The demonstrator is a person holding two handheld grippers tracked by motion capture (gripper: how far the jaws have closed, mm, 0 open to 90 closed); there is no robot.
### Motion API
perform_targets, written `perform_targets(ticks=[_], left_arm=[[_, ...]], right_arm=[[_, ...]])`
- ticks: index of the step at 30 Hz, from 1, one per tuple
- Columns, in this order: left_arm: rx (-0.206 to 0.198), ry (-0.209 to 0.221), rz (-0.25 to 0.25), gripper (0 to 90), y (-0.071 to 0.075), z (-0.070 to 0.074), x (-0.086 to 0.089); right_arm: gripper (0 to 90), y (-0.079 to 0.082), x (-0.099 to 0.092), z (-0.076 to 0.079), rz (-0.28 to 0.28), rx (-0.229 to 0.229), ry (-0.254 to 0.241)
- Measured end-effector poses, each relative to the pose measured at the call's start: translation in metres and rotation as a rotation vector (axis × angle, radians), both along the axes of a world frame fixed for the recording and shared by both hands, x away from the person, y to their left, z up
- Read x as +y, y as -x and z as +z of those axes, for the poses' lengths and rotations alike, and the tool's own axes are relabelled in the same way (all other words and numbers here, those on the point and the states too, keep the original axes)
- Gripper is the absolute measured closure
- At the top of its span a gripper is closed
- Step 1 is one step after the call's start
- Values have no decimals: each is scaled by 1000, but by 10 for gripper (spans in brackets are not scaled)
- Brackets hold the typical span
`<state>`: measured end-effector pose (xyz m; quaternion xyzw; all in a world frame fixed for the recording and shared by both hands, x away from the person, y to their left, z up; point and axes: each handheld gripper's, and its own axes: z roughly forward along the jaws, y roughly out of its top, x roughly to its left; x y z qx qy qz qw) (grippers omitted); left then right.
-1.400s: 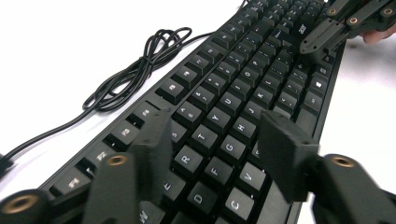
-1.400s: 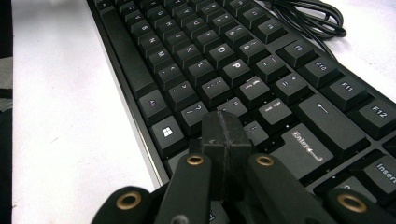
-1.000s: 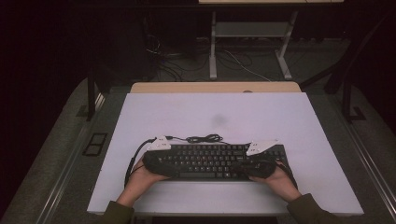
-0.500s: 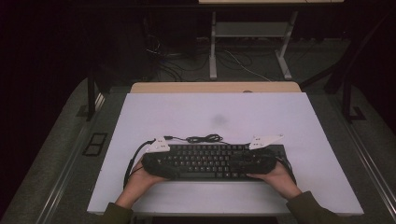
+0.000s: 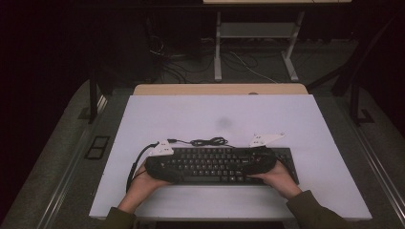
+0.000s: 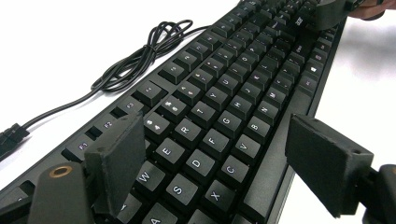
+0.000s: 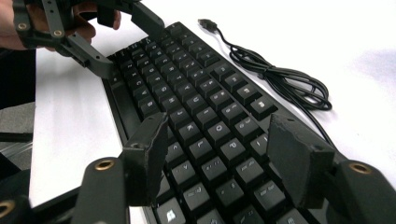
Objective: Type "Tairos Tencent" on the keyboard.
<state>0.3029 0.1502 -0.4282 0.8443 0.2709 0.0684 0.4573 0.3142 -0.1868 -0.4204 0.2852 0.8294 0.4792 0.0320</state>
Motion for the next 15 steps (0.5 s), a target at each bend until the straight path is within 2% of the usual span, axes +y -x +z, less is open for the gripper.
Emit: perform_targets(ticks=[15], left_arm=[[-8, -1, 0, 219, -1, 0, 0]], right_arm=[[342, -10, 20, 1, 13, 3, -16]])
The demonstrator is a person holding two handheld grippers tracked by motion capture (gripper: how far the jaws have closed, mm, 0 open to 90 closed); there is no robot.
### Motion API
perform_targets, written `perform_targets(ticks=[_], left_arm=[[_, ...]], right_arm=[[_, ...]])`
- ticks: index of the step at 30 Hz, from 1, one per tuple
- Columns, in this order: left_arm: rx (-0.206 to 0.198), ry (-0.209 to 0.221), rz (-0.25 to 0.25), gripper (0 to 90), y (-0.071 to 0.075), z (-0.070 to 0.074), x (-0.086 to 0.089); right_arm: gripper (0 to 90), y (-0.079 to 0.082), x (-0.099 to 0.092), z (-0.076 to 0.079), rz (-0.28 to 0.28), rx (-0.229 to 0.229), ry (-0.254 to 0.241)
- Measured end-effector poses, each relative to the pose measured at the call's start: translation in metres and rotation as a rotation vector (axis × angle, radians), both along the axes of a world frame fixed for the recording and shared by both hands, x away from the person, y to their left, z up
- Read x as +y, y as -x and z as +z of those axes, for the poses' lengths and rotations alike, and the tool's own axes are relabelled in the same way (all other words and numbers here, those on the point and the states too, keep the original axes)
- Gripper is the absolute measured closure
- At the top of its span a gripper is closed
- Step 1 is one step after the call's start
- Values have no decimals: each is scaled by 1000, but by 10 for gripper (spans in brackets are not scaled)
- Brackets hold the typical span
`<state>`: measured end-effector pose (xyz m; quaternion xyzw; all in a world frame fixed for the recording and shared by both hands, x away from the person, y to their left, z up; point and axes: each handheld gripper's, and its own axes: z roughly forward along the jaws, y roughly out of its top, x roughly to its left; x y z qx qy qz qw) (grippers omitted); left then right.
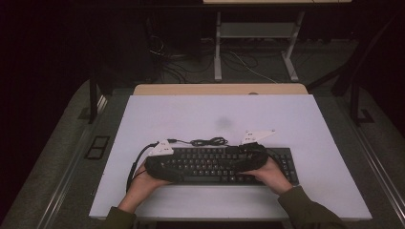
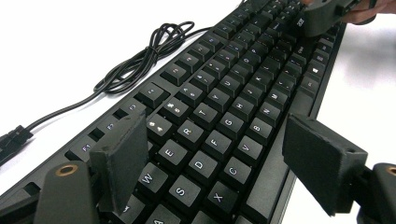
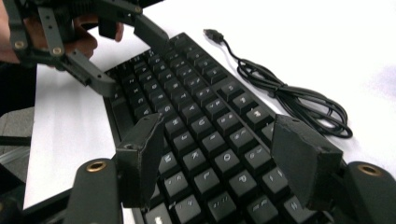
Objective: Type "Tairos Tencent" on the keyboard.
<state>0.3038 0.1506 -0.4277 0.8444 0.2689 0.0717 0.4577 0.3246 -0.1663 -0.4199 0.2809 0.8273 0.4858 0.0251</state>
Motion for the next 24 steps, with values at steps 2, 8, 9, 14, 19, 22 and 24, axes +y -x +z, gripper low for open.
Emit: perform_targets(ticks=[2, 8, 9, 14, 19, 22, 24], left_arm=[[-2, -1, 2, 226, 0, 0, 0], [-11, -8, 2, 270, 0, 1, 2], [-10, -9, 2, 281, 0, 1, 3], [-17, -12, 6, 376, 1, 2, 6], [-29, -14, 12, 477, 1, 4, 10], [-30, -17, 19, 545, 0, 5, 14], [-28, -17, 19, 591, -1, 6, 16]], right_arm=[[339, -2, 2, 0, -1, 0, -8], [333, -7, 9, 0, 4, -8, -17], [332, -7, 11, 0, 4, -8, -17], [323, -7, 12, -2, 10, -8, -10], [318, -7, 11, -3, 4, 2, -7], [317, -7, 11, -3, 3, 3, -7], [316, -7, 11, -3, 4, 3, -7]])
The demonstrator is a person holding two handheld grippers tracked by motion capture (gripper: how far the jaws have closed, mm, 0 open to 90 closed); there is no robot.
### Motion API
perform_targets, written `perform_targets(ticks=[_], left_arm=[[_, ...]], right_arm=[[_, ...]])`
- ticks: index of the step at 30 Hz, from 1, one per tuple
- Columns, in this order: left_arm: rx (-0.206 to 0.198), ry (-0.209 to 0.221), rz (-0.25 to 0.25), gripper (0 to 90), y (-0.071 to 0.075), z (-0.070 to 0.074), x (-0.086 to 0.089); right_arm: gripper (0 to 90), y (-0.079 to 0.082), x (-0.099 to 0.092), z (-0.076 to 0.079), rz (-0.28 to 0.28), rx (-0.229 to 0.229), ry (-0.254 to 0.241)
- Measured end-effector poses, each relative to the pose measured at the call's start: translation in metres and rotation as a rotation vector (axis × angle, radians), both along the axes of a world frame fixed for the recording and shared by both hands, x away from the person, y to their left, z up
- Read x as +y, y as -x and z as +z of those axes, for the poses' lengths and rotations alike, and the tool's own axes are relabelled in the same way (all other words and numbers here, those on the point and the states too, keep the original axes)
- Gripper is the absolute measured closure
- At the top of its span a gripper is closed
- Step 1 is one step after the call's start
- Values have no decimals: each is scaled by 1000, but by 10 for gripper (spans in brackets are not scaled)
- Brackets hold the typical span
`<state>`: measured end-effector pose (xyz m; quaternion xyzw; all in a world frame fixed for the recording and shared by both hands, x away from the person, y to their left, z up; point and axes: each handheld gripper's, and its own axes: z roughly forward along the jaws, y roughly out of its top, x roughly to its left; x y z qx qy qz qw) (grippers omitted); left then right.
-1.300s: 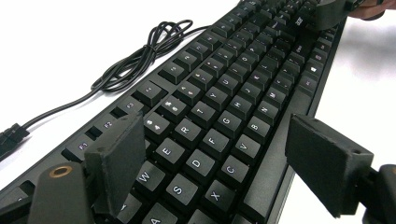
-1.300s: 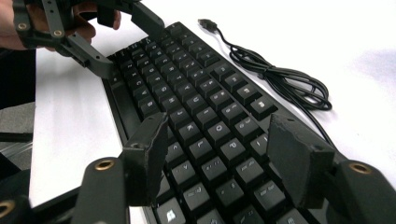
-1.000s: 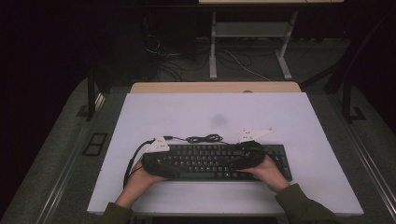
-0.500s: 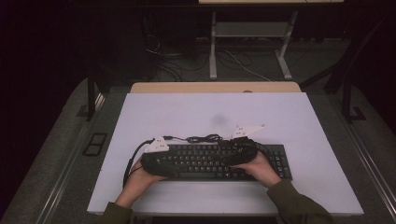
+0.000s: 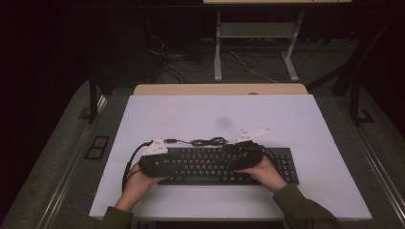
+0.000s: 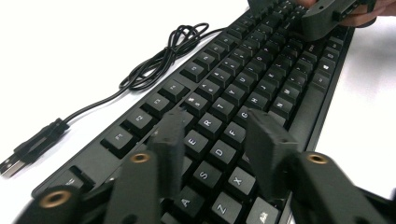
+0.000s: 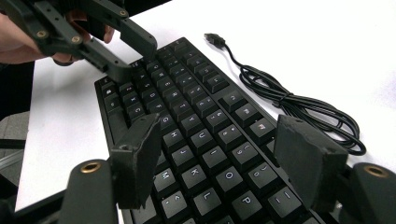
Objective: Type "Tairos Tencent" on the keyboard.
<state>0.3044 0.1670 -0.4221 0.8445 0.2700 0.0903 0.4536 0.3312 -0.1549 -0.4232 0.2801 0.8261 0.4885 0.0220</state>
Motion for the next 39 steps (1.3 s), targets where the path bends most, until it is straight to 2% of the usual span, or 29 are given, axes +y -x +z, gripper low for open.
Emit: perform_targets(ticks=[11, 15, 19, 29, 39], left_arm=[[16, -21, 10, 822, -1, 0, 7], [29, -24, 15, 878, -1, -2, 8], [31, -44, 11, 890, -2, -3, 10], [63, -76, 7, 890, -5, -8, 13], [72, -89, 7, 890, -6, -10, 13]], right_arm=[[312, 0, 1, -2, 2, -1, 6], [312, 0, 0, -2, 0, 0, 8], [312, 0, 0, -2, 0, 0, 8], [312, 0, 0, -2, -1, -1, 9], [312, 0, 0, -1, -4, 2, 9]])
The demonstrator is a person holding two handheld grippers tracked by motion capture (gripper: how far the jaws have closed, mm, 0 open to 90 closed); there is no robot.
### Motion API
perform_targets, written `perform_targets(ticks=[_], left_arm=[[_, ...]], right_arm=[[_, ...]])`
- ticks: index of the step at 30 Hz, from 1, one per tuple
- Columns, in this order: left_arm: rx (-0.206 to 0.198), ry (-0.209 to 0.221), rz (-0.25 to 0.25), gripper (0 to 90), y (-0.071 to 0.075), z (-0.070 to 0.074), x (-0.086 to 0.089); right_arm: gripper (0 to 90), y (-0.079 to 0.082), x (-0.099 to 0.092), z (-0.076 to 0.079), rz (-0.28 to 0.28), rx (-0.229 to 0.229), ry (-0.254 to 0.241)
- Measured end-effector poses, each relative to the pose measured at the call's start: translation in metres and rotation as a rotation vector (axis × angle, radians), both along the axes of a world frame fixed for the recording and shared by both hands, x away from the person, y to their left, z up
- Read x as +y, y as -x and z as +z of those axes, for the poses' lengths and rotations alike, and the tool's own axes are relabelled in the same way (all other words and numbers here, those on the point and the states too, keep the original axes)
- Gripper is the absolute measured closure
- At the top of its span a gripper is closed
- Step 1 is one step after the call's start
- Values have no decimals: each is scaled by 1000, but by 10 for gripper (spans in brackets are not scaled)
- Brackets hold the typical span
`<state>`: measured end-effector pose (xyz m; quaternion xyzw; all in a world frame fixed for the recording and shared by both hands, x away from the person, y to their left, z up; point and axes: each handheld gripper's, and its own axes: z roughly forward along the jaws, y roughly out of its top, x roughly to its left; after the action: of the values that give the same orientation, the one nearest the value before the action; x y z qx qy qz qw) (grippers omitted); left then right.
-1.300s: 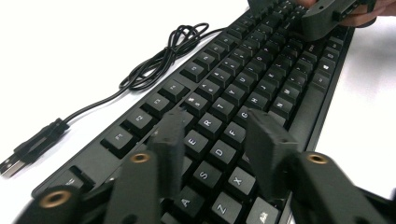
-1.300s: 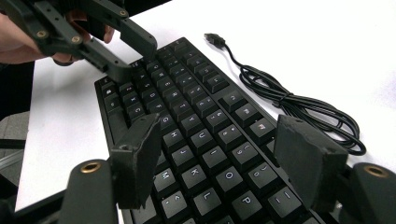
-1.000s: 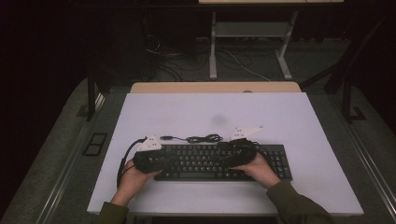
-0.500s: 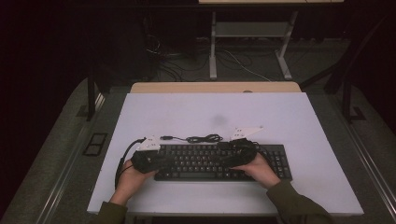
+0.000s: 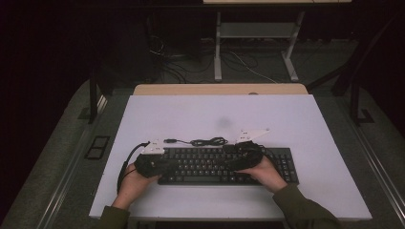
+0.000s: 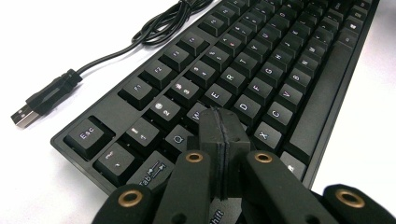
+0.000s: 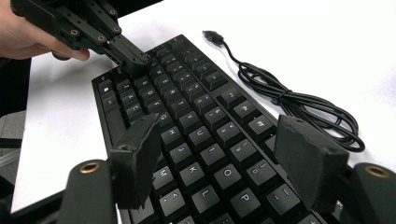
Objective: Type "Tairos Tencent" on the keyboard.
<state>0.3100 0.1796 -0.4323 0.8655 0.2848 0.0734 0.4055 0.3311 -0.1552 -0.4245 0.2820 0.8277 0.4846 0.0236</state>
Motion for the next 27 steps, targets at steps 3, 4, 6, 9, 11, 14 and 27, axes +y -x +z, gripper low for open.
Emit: perform_targets(ticks=[3, 4, 6, 9, 11, 14, 27], left_arm=[[0, -8, -10, 890, 0, 0, 0], [1, -8, -9, 891, 0, 0, 0], [11, -15, -6, 891, 0, -1, -1], [13, -11, -9, 891, -1, -2, 0], [12, -11, -8, 891, -1, -2, -1], [10, -10, -6, 891, -1, -1, -1], [-5, 14, -2, 890, 1, 3, -1]], right_arm=[[312, 0, 0, 0, 0, -1, -1], [312, 0, 0, 0, 0, -1, -1], [312, 0, 0, 0, 0, -1, 0], [312, 0, 0, 0, 1, -1, 0], [312, 0, 0, 0, 0, -1, -1], [313, 0, 0, 0, 0, 0, -2], [313, 0, 0, 1, -2, -2, -3]])
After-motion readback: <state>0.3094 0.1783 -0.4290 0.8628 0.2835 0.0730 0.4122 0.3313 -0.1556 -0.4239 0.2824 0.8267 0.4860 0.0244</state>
